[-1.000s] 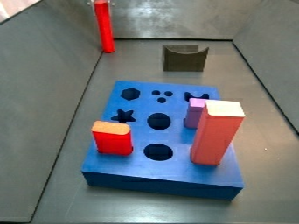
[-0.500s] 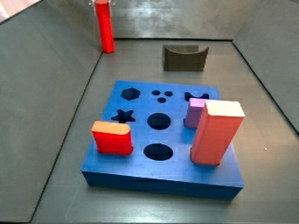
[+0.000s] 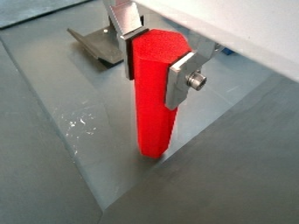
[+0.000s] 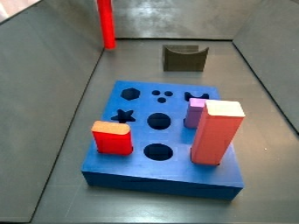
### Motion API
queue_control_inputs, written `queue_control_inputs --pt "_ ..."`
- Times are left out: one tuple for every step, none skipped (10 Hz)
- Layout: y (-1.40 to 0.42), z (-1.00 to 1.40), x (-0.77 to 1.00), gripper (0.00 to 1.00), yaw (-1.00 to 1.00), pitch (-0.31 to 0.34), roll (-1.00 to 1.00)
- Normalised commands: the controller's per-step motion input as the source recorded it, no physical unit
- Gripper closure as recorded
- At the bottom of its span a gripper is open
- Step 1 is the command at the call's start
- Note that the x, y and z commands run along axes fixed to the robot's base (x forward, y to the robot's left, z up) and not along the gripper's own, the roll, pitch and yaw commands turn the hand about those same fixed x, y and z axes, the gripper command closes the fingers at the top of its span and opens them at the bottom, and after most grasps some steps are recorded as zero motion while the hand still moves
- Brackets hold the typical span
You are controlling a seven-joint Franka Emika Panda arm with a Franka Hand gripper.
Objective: Pick up the hexagon object. Move up. Move to above the board. Insert the hexagon object.
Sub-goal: Move up, then move to above the board.
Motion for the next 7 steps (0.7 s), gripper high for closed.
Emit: queue_control_inputs --pt "0.0 0.63 -0.04 1.0 0.02 0.043 -0.01" --pt "0.0 0.53 -0.03 1.0 0.02 0.049 0.0" --pt "0.01 0.37 -0.01 1.0 0.01 0.059 0.0" --pt "0.01 0.29 -0.01 1.0 0.01 0.069 0.01" --pt "-0.01 1.0 0.47 1.0 0.01 -0.18 0.29" --pt "-0.02 1.0 0.48 1.0 0.01 -0.16 0.28" --pt "-0.03 1.0 0.43 1.0 0.01 -0.073 0.25"
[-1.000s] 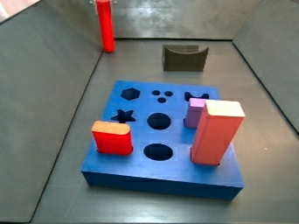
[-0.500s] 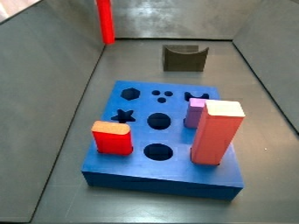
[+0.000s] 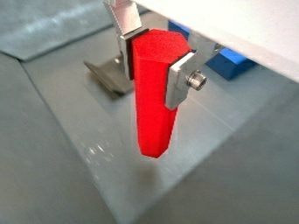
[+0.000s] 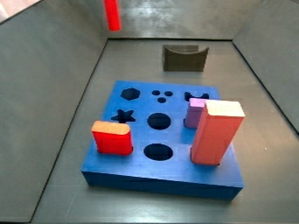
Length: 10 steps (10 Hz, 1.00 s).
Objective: Pick up the hexagon object. Move up. Move to above the board. Insert the hexagon object.
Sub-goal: Move to above the board.
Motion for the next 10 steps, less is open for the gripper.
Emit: queue_control_inputs --pt "-0.02 1.0 0.33 1.0 0.01 0.012 0.19" --pt "-0.01 0.97 0.23 1.0 0.01 0.051 0.14" --pt "-0.01 0.86 0.15 1.0 0.01 0.069 0.12" --pt "-0.01 0.72 0.07 1.0 0.02 0.078 0.1" --pt "-0.01 0.61 0.04 1.0 0.02 0.083 0.1" --pt "-0.01 0.5 0.02 1.0 0.02 0.089 0.09" --pt "-0.01 0.35 0.02 1.0 0.02 0.095 0.09" --pt "-0.01 0.23 0.01 1.0 0.03 0.098 0.08" --pt "-1.0 0.18 0.24 1.0 -0.59 0.53 -0.19" --pt "-1.0 0.16 0.24 1.0 -0.57 0.509 -0.19"
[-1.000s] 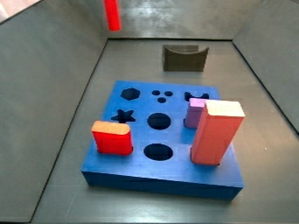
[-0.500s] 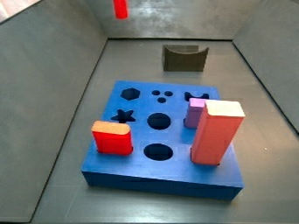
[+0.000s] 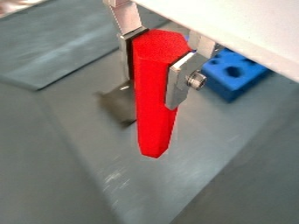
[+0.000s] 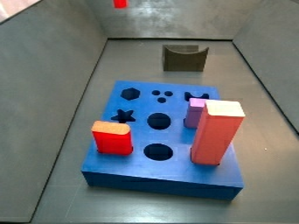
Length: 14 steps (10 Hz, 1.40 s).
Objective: Pick up the hexagon object. Move up. Move to above the board. Insert the hexagon object.
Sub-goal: Move to above the board.
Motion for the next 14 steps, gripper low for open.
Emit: queue_control_inputs --pt "-1.0 0.18 0.25 1.0 -0.33 0.403 -0.18" --pt "-1.0 0.17 0.25 1.0 -0.18 0.292 -0.18" --pt "-1.0 0.17 0.26 1.0 -0.09 0.211 -0.14" --pt "-1.0 0.18 0.26 1.0 -0.04 0.152 -0.07" --pt "-1.0 0.18 0.27 1.0 -0.01 0.125 -0.04" --pt "-1.0 0.18 0.27 1.0 0.0 0.114 -0.03" --pt "-1.0 0.18 0.28 1.0 0.0 0.115 -0.02" --pt "-1.0 0.18 0.29 1.0 0.0 0.117 -0.01" --pt "-1.0 0.19 0.3 1.0 0.01 0.124 -0.02" --pt "-1.0 0.19 0.3 1.0 0.01 0.118 -0.01" --pt "-1.0 0.19 0.32 1.0 0.01 0.114 0.0" --pt "-1.0 0.19 0.33 1.0 0.01 0.116 0.0" --pt "-1.0 0.2 0.35 1.0 0.01 0.13 0.0" --pt "-1.0 0.2 0.37 1.0 0.01 0.125 0.01"
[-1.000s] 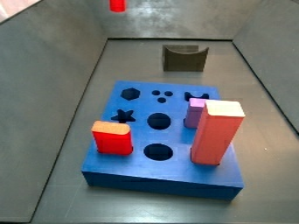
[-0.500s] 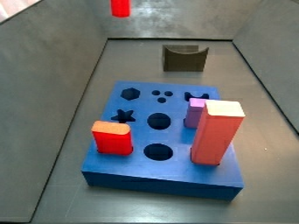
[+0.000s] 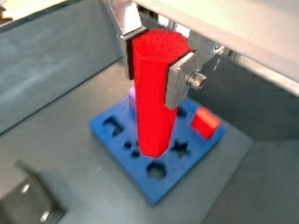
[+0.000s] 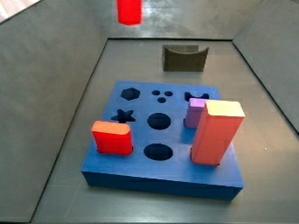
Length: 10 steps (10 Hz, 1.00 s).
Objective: Pick up the hexagon object. Move up. Move to above the board. Insert the hexagon object.
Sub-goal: Move to above the board, then insert the hexagon object.
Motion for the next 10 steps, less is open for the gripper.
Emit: queue_control_inputs --pt "-0.63 0.13 0.27 1.0 0.01 0.134 0.04" --pt "-0.45 0.1 0.23 1.0 0.01 0.133 0.05" --pt "-0.19 0.05 0.13 1.0 0.01 0.111 0.08" --pt "0.31 -1.0 -0.71 1.0 0.04 -0.084 0.0" --pt "0.41 -1.0 -0.75 1.0 0.0 -0.076 0.0" --pt "0.5 -1.0 -0.79 1.0 0.0 -0.077 0.0" --pt "0.44 -1.0 -0.71 1.0 0.0 -0.106 0.0" --pt "0.2 -0.81 -0.35 1.0 0.0 -0.23 -0.08" --pt "0.0 -0.91 0.0 1.0 -0.02 -0.179 -0.03" --pt "-0.14 -0.85 0.08 1.0 -0.03 -0.187 -0.07"
